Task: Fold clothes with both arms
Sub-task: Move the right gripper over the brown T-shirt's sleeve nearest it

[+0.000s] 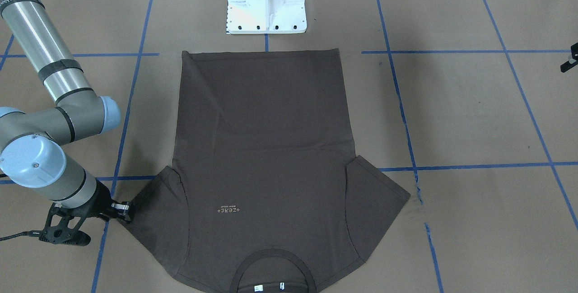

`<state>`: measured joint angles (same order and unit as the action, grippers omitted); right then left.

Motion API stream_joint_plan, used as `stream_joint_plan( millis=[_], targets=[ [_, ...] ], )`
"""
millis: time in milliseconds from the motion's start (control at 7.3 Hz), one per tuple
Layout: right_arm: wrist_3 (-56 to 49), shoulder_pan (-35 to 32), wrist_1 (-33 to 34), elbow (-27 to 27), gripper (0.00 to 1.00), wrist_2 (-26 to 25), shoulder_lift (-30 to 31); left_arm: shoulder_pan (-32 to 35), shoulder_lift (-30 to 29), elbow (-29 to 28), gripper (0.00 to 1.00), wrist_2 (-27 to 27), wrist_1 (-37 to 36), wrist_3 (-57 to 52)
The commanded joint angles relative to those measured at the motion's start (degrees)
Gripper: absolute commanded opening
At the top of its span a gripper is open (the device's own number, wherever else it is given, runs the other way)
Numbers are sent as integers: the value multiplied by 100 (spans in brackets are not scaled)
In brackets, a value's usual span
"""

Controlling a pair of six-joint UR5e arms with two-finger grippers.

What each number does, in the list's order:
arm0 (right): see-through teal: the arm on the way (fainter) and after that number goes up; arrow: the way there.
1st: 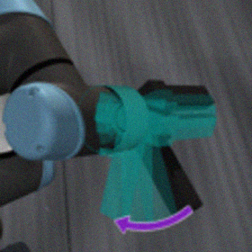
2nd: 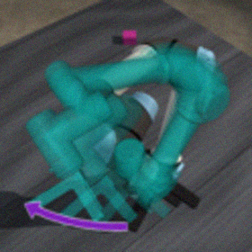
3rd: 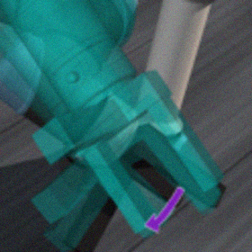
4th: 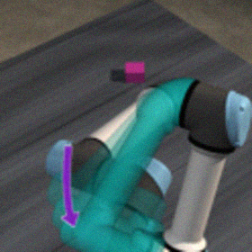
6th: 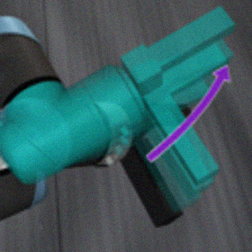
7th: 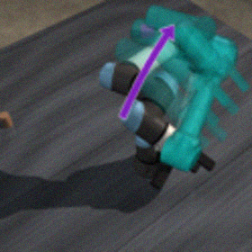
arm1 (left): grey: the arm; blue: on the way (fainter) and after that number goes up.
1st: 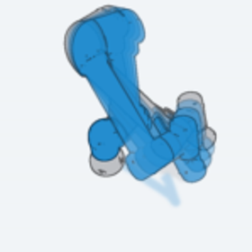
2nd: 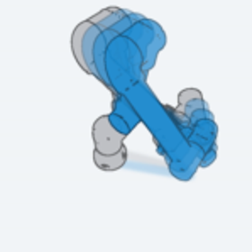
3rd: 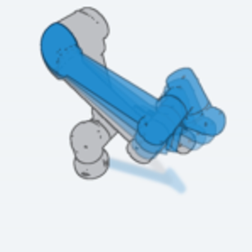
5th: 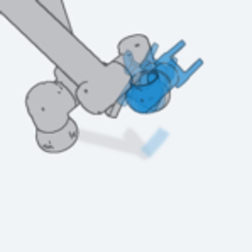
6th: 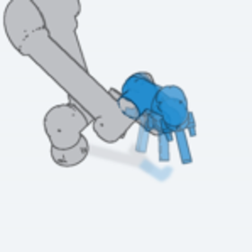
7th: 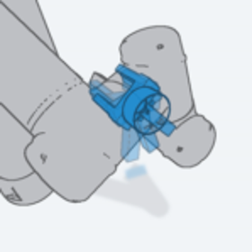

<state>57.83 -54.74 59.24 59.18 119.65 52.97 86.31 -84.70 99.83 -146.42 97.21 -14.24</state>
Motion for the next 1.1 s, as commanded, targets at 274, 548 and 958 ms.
stream_joint_plan(
  millis=[274, 548, 958],
  targets=[
    [18, 7, 17, 15, 0, 6, 29, 0, 24, 36, 100, 0, 0, -9],
    [53, 7, 9, 23, 0, 14, -24, 0, 42, 28, 100, 0, 0, -9],
    [936, 120, 44, 208, 0, 41, -435, 0, 59, 36, 100, 0, 0, -9]
  ],
)
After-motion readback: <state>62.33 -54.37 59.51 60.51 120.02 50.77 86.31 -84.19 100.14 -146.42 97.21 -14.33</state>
